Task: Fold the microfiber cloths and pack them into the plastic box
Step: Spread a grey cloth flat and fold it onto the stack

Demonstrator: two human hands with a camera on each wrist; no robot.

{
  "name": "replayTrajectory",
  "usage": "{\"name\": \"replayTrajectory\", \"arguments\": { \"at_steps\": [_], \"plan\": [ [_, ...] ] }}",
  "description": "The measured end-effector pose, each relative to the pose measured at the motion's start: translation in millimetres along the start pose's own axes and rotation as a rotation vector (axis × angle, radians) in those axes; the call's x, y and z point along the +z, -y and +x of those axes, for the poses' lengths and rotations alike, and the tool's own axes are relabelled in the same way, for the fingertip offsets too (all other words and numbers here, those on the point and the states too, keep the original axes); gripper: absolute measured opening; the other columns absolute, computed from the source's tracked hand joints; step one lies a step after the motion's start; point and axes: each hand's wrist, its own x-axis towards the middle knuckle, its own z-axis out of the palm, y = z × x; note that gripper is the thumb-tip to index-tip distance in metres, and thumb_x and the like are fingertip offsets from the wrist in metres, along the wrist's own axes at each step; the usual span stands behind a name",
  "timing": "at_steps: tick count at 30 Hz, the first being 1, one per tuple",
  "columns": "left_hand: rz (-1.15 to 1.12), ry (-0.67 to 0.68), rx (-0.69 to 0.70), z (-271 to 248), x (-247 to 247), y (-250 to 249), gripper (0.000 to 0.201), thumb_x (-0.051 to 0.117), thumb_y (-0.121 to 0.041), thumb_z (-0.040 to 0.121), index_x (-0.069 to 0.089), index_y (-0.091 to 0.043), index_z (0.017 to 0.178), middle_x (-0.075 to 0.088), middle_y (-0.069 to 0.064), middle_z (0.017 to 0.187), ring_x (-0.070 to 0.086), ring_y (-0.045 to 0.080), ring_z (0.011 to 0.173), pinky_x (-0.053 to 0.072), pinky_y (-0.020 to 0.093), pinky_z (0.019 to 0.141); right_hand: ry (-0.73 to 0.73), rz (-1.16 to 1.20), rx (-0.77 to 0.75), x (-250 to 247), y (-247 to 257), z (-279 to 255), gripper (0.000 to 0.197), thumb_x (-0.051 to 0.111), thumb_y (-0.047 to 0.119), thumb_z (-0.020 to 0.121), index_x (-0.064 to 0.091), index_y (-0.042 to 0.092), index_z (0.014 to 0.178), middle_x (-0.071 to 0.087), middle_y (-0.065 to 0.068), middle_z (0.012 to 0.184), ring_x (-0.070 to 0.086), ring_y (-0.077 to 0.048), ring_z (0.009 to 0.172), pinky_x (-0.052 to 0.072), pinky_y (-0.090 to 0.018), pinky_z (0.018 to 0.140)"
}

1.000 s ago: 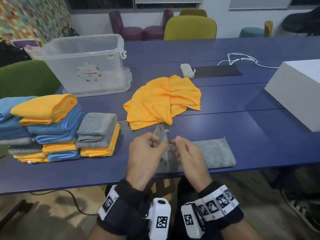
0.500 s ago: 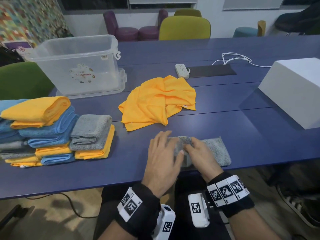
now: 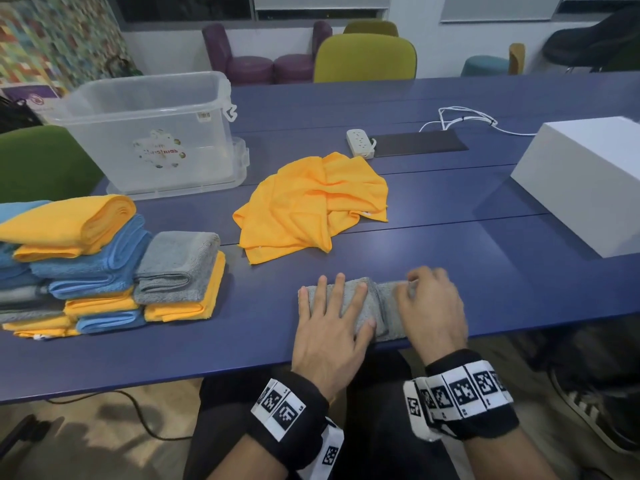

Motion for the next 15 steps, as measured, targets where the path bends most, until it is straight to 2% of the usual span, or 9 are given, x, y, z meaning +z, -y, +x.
{"name": "replayTrajectory", "arguments": {
  "at_steps": [1,3,7,10,13,15],
  "plan": [
    [-0.002,-0.002,0.002,-0.2,0.1,0.1,0.064,0.014,-0.057,0.104,0.01,-0.037,0.164,0.008,0.004,0.173,-0.002,0.031,0.159,-0.002,0.058,0.125,-0.025,-0.092,0.057,-2.2,-6.1,0.5,0.031,0.055,0.037,0.097,0.058,0.014,0.117,0.054,-0.01,0.116,0.055,-0.032,0.106,0.049,-0.044,0.083],
    [0.0,-0.006,0.007,-0.3,-0.1,0.5,0.063,0.012,-0.059,0.104,0.006,-0.04,0.163,0.008,0.004,0.173,-0.003,0.031,0.159,-0.004,0.058,0.125,0.025,-0.177,0.198,-6.0,-15.7,1.7,0.046,0.058,0.044,0.095,0.052,0.007,0.122,0.05,-0.015,0.121,0.052,-0.037,0.111,0.05,-0.05,0.086],
    [0.015,0.002,0.014,0.2,-2.0,1.2,0.06,0.014,-0.059,0.105,0.002,-0.045,0.162,0.006,0.004,0.173,-0.006,0.031,0.159,-0.008,0.057,0.124,0.163,-0.123,0.325,-6.6,-24.6,4.8,0.061,0.062,0.053,0.091,0.047,0.003,0.123,0.057,-0.019,0.122,0.057,-0.04,0.114,0.05,-0.051,0.092],
    [0.015,0.001,0.012,0.1,-4.0,0.6,0.059,0.016,-0.06,0.105,0.002,-0.047,0.161,0.006,0.004,0.173,-0.006,0.032,0.158,-0.009,0.057,0.124,0.219,-0.049,0.374,-11.3,-26.8,7.9,0.056,0.066,0.055,0.087,0.053,0.005,0.111,0.064,-0.016,0.11,0.061,-0.038,0.103,0.051,-0.047,0.09],
    [0.014,-0.003,0.012,-0.3,-3.8,0.7,0.059,0.016,-0.061,0.104,0.007,-0.047,0.161,0.008,0.005,0.172,-0.004,0.033,0.158,-0.01,0.058,0.123,0.285,0.043,0.357,-22.0,-29.4,10.7,0.041,0.068,0.048,0.086,0.056,0.009,0.083,0.061,-0.009,0.086,0.056,-0.031,0.082,0.049,-0.039,0.078],
    [0.019,-0.007,0.007,0.1,-3.5,0.9,0.059,0.017,-0.061,0.104,0.012,-0.047,0.161,0.011,0.006,0.172,-0.002,0.034,0.158,-0.009,0.06,0.123,0.294,0.129,0.313,-26.8,-30.1,14.6,0.031,0.069,0.038,0.085,0.058,0.009,0.083,0.062,-0.009,0.085,0.058,-0.029,0.081,0.049,-0.039,0.074]
  ]
}}
